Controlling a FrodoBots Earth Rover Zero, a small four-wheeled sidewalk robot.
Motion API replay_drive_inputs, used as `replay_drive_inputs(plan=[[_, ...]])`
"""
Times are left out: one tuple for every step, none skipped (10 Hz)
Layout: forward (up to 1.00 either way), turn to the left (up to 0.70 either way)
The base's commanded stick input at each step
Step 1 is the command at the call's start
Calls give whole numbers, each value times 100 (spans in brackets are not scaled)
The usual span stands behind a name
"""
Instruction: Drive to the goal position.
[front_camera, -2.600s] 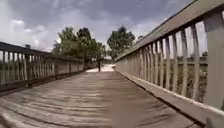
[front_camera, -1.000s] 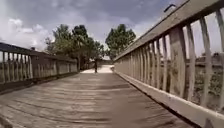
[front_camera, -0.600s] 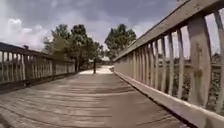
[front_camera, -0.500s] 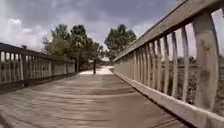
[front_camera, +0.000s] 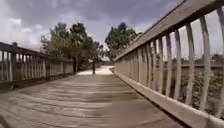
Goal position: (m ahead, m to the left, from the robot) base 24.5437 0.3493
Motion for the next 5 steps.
replay_drive_inputs(plan=[[70,0],[70,0],[70,0],[70,0],[70,0]])
